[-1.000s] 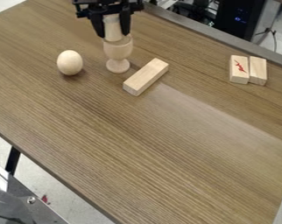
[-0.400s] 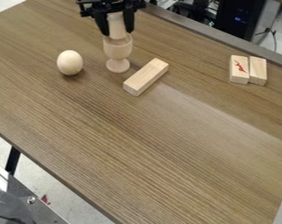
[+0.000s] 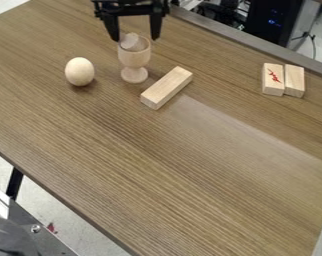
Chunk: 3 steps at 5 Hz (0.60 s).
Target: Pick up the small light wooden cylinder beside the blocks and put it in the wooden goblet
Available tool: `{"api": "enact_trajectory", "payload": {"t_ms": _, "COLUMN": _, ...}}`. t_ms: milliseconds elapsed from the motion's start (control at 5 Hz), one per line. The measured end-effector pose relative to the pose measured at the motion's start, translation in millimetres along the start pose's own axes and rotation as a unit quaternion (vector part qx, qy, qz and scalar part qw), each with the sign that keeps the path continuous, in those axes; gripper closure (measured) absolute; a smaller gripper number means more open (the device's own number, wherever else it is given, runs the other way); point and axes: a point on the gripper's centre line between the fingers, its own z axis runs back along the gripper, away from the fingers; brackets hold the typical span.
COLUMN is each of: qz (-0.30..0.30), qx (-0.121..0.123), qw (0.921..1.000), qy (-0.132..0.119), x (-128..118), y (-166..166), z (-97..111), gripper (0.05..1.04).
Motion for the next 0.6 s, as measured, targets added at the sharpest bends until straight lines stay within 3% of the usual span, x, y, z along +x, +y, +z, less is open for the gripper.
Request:
{"api": "enact_trajectory", "payload": {"t_ms": 200, "qz": -0.015, "qx": -0.003, "qw": 0.9999, "qy": 0.000, "x": -0.9, "y": -8.4, "z": 0.6, "gripper": 0.083}}
{"api": "enact_trajectory", "payload": {"t_ms": 400, "qz": -0.025, "qx": -0.014, "qw": 0.9995, "qy": -0.016, "x": 7.0, "y": -19.1, "z": 7.1, "gripper": 0.083}}
{"api": "enact_trajectory", "payload": {"t_ms": 600, "qz": -0.063, "qx": -0.013, "qw": 0.9972, "qy": -0.039, "x": 18.3, "y": -38.8, "z": 27.6, "gripper": 0.083}}
